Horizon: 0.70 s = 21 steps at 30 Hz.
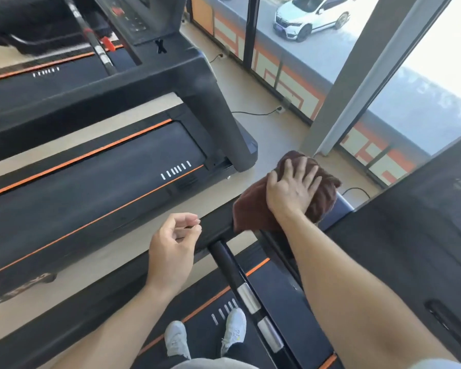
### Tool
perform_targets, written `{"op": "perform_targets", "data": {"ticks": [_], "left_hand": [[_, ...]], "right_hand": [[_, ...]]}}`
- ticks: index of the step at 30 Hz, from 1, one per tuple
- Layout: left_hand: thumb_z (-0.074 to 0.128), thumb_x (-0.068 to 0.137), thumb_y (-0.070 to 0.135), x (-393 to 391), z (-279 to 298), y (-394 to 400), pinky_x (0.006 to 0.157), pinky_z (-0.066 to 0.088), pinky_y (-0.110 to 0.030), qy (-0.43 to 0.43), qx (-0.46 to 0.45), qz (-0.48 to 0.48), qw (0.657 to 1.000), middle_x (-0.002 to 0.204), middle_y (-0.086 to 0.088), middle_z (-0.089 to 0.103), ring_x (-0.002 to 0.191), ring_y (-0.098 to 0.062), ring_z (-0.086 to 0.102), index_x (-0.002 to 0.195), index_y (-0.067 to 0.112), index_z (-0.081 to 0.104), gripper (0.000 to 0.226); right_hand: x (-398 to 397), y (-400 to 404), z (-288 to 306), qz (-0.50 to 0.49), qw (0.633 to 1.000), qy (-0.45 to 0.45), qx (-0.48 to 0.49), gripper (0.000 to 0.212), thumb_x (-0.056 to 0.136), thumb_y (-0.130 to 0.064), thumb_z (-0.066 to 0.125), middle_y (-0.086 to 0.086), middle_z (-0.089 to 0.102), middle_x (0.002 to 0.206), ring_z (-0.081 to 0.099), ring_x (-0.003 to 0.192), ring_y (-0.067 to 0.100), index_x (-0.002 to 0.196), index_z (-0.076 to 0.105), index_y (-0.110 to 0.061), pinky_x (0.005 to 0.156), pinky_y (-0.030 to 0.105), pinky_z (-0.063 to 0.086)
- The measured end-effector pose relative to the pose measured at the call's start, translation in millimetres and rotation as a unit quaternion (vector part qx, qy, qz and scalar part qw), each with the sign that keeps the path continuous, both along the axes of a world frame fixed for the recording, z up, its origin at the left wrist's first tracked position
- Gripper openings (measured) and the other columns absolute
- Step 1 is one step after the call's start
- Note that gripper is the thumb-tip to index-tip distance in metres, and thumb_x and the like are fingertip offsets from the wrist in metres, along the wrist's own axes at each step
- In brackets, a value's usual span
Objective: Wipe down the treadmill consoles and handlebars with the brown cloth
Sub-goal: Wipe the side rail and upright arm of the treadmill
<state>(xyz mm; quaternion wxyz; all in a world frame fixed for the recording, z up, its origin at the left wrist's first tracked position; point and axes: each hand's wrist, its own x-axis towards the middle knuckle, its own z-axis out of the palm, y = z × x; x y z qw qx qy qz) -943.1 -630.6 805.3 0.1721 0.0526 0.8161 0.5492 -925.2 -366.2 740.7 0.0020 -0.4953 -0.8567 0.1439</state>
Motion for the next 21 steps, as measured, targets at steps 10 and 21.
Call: {"op": "perform_targets", "data": {"ticks": [10,21], "left_hand": [[0.068,0.092,0.008,-10.2,8.7,4.7,0.089,0.059,-0.040,0.021,0.030,0.004,0.999,0.094,0.005,0.076,0.090,-0.014,0.074,0.093,0.025,0.070,0.017],[0.067,0.093,0.010,2.1,7.5,-0.2,0.090,0.058,-0.043,-0.001,0.008,-0.029,1.000,0.091,0.014,0.074,0.086,-0.014,0.073,0.091,0.027,0.071,0.017]], "right_hand": [[-7.2,-138.0,-8.7,0.377,0.923,0.059,0.038,0.055,0.097,-0.046,0.026,0.001,0.074,0.093,0.064,0.099,0.027,0.092,0.073,-0.018,0.112,0.042,0.032],[15.8,60.9,10.4,0.029,0.999,-0.026,-0.036,0.069,0.102,-0.064,0.020,-0.001,0.014,0.172,0.009,0.158,0.028,0.161,0.027,-0.029,0.127,0.051,0.007]]}}
